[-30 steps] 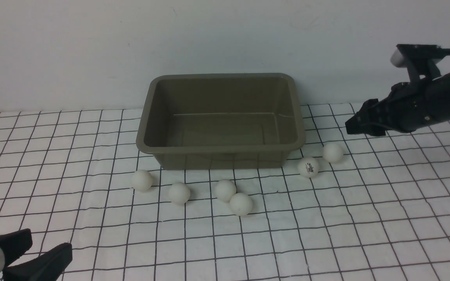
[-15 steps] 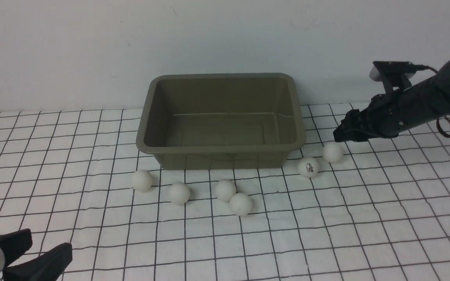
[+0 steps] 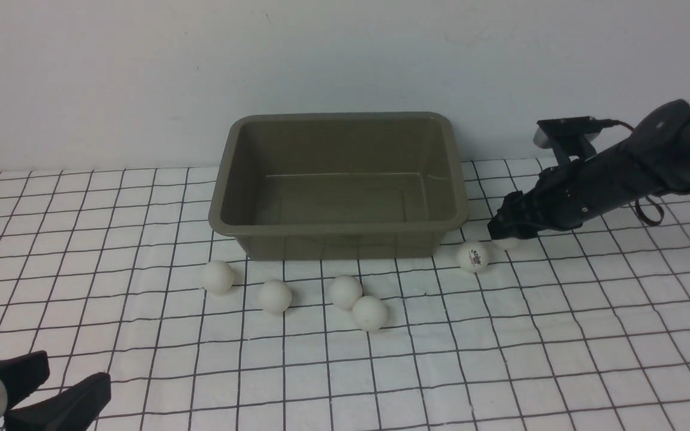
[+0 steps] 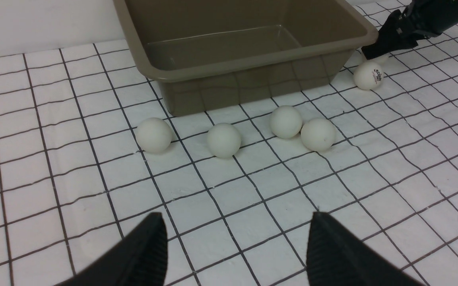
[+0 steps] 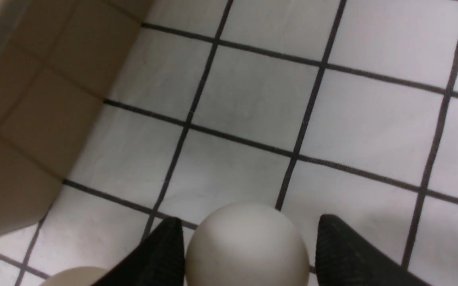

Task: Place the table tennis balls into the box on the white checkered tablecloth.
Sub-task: 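Reach for and grasp a ping pong ball on the table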

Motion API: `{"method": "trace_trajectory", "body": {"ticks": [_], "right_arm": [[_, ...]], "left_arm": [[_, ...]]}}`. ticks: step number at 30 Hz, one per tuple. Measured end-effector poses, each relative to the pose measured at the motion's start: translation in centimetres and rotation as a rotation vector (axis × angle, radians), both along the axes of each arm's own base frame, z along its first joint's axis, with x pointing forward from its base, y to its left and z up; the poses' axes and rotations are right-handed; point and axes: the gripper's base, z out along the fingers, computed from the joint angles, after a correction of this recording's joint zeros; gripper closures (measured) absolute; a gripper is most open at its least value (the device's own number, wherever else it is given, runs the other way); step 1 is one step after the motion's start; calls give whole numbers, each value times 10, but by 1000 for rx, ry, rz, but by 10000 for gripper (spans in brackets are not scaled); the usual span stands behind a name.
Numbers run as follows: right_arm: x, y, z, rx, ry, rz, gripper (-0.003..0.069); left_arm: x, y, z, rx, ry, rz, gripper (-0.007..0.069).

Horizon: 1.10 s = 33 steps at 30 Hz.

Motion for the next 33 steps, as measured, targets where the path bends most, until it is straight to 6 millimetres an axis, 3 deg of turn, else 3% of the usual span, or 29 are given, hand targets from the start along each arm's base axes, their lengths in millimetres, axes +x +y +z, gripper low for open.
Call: {"method": "trace_trajectory", "body": {"ticks": [2,8,15,17,23,33], "right_arm": [[1,0,0,7,3,-19,296],[0,-1,8,12,-16,-28,296],[-8,9,74,91,-181,19,296],[-11,17,81,129,-195,75,296],[-19,43,82,193,-231,262,296],[-21,58,82,192,-284,344,296]], "left_arm": [[0,0,0,0,2,-2,195],[-1,-1,-1,0,10,-10,195],[-1,-1,-1,0,10,-11,195],[-1,-1,-1,0,11,-12,195],[-1,-1,-1,-1,12,-12,195],[-2,-2,-2,-1,25,-25,195]]}}
